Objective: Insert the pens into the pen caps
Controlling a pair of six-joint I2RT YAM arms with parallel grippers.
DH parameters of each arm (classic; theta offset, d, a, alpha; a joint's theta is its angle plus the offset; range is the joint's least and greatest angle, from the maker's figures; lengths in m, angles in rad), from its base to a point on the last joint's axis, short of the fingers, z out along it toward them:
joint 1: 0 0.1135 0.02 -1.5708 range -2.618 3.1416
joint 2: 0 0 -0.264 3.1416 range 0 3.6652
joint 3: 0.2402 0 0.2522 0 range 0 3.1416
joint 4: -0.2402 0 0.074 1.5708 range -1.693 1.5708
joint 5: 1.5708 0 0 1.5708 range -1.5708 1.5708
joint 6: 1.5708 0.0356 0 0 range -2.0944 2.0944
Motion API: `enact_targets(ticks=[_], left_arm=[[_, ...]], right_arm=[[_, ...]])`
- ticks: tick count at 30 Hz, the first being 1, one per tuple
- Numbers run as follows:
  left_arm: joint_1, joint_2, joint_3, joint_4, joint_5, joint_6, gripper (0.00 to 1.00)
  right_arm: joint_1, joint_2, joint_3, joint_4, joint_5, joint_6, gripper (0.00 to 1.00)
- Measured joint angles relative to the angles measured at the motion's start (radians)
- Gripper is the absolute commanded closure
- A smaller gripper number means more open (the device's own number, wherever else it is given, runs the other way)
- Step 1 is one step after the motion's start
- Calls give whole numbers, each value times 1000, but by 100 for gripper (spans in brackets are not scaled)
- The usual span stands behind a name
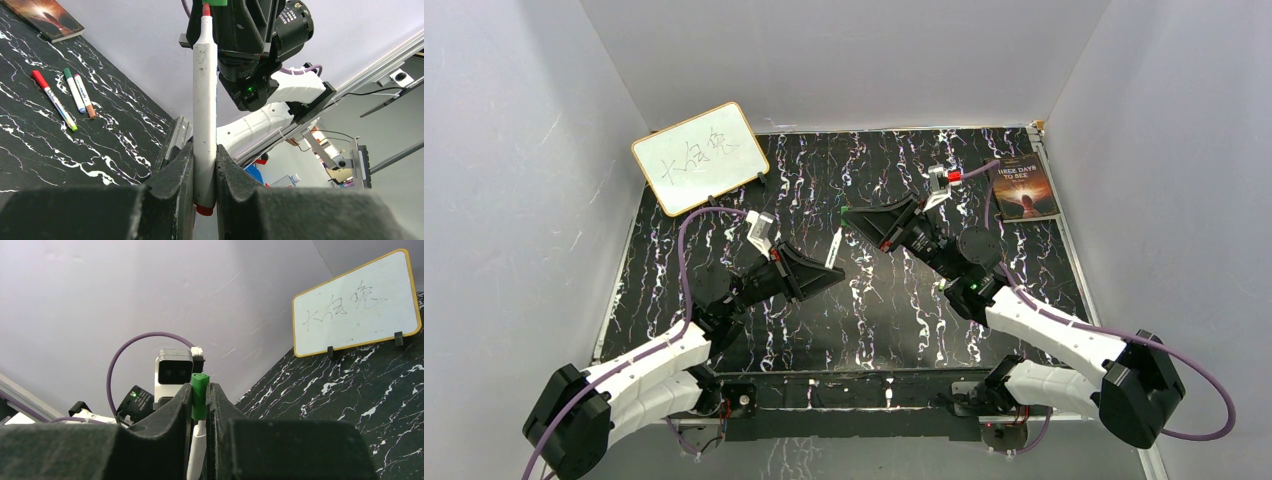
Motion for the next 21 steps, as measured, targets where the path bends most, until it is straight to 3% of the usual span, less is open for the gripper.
enact_targets(ticks=[21], left_arm=[[-2, -11, 0, -6, 12, 19, 100]], right_arm=[[0, 6, 2, -3, 10, -5, 100]])
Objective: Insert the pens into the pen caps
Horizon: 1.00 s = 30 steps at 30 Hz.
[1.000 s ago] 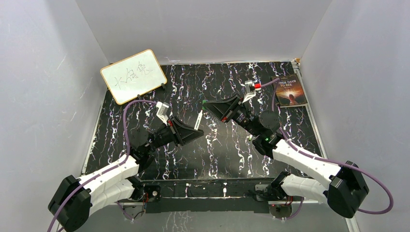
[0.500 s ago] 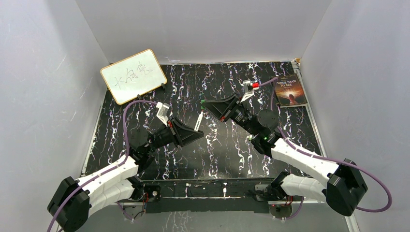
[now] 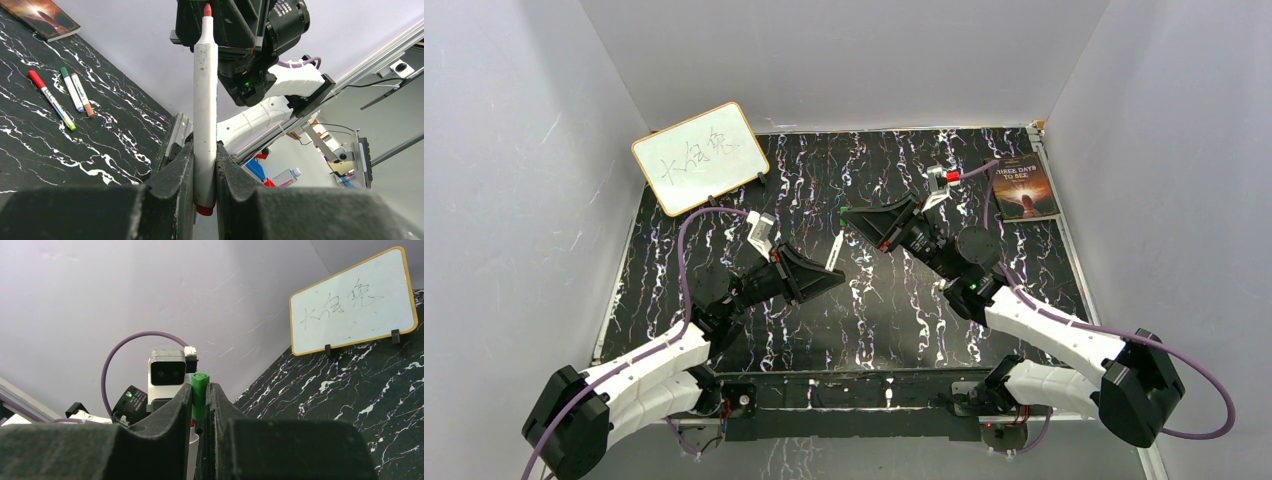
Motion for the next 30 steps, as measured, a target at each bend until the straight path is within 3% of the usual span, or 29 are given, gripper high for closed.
enact_targets(ticks=[30], left_arm=[[-1, 10, 19, -9, -1, 15, 100]], right_arm=[[0, -39, -11, -9, -15, 10, 100]])
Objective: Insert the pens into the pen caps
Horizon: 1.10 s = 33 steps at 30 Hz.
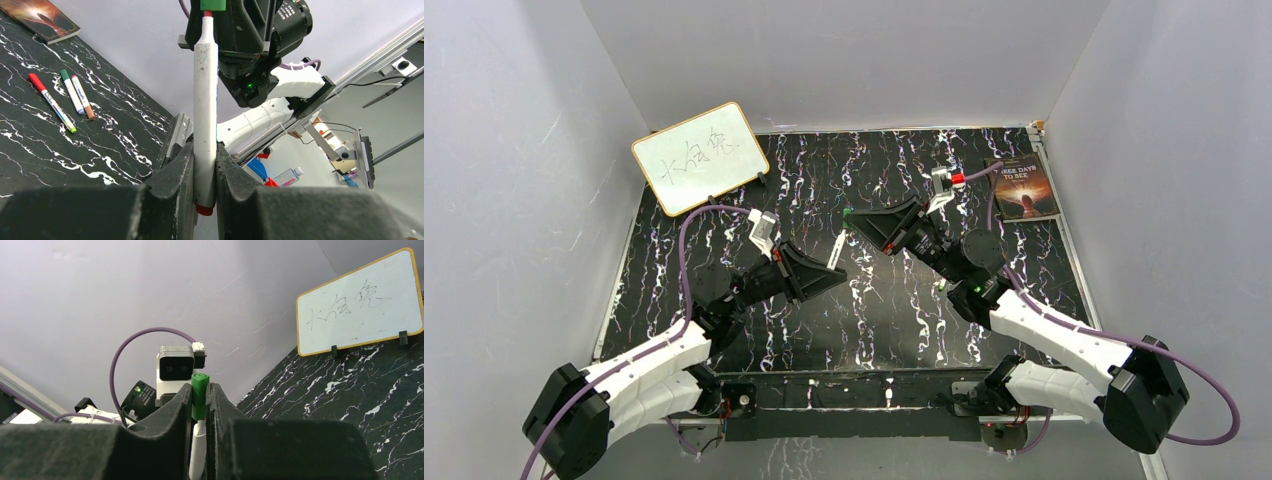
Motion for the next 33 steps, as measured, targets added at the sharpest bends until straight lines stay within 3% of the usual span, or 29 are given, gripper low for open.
enact_targets(ticks=[17, 33], left_arm=[[-1, 5, 2, -8, -14, 9, 100], [-3, -31, 2, -42, -84, 69, 100]], right_arm=[[9, 1, 0, -19, 9, -2, 100], [104, 21, 3, -18, 160, -42, 100]])
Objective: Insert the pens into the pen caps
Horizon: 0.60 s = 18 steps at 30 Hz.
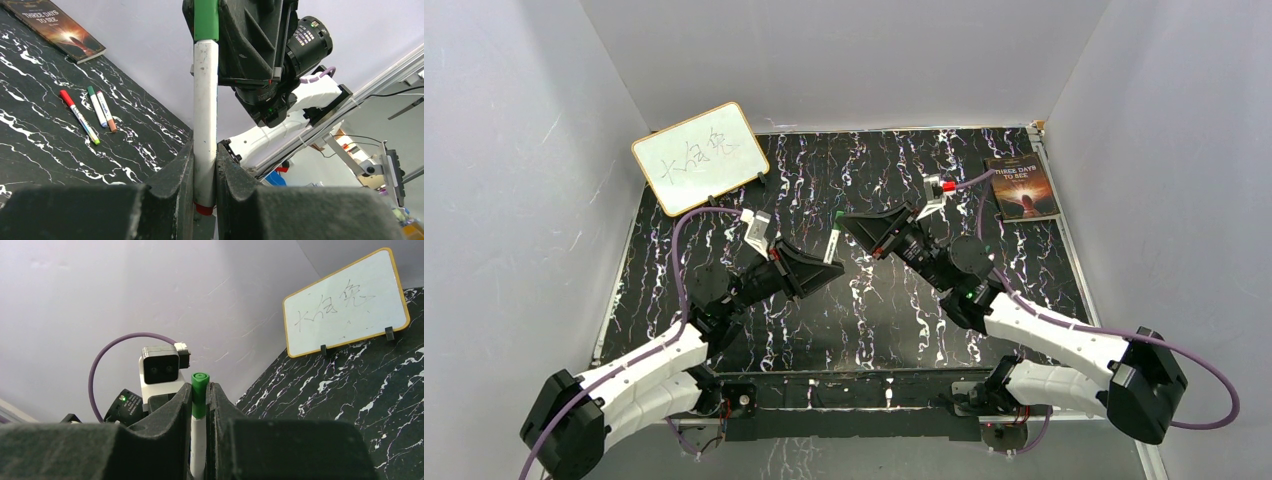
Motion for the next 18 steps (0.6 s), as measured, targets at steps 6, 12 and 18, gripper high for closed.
enact_targets(ticks=[6, 12, 18], left_arm=[[-1, -17, 0, -21, -27, 27, 100], [-2, -24, 2, -42, -37, 57, 100], [-3, -24, 19, -74, -34, 81, 100]], right_arm=[[39, 13, 7, 5, 64, -15, 100], [85, 29, 8, 22, 149, -23, 100], [115, 39, 28, 8, 197, -50, 100]])
